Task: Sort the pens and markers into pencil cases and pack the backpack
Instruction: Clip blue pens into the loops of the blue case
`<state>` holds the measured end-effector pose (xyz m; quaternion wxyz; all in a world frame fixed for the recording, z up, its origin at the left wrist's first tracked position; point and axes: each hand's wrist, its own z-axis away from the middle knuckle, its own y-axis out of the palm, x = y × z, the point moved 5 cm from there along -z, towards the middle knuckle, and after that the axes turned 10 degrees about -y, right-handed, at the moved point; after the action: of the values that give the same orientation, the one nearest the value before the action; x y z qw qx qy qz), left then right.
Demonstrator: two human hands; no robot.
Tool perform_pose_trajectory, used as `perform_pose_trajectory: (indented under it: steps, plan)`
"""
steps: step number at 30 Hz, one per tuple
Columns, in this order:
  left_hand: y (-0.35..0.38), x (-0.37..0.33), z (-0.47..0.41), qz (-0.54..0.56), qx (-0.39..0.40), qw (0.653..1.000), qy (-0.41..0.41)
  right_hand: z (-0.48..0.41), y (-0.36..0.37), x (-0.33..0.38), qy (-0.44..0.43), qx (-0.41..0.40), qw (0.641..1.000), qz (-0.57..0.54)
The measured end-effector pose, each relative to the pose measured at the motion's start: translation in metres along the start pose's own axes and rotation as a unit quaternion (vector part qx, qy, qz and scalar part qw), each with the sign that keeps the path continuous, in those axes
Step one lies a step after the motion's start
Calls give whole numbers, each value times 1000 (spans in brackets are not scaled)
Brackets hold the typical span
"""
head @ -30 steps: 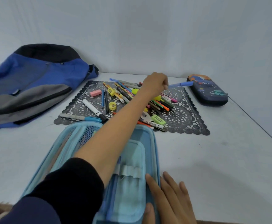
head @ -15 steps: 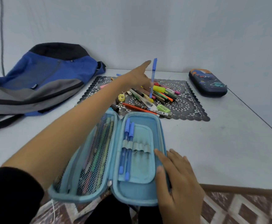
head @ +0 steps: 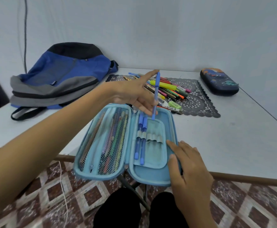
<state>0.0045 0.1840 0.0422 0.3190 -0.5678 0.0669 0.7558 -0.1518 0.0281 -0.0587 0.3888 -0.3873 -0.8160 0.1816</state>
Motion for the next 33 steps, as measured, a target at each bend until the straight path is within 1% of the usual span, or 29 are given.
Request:
perform_pose_trajectory:
  steps: [4,7,10,15,18,19,22,24,30,33]
  plan:
    - [0,14,6,-16,-4,1000,-1,1,2,0,9,1,1000,-5]
    - [1,16,5,-31,-33,999,10,0,1,1,19,-7,1000,-7]
    - [4,19,1,-39,-62,997,19,0,1,0,27,2,1000,-16]
    - [7,22,-2,-61,-86,994,27,0,0,2,33,19,999,-23]
    - [2,21,-2,-77,-116,990,17,0,-1,2,31,20,999,-22]
    - [2,21,-2,-98,-123,987,12,1,-2,3,30,18,999,-22]
    - [0,18,-4,-217,-162,963,4,0,-3,4,28,12,999,-25]
    - [-2,12,-7,-279,-174,944,3,0,-3,4,32,13,999,-28]
    - [1,3,-19,-416,-148,897,-23,1,0,1,36,5,999,-26]
    - [1,1,-26,-445,-128,885,-41,1,1,1,32,-2,999,-20]
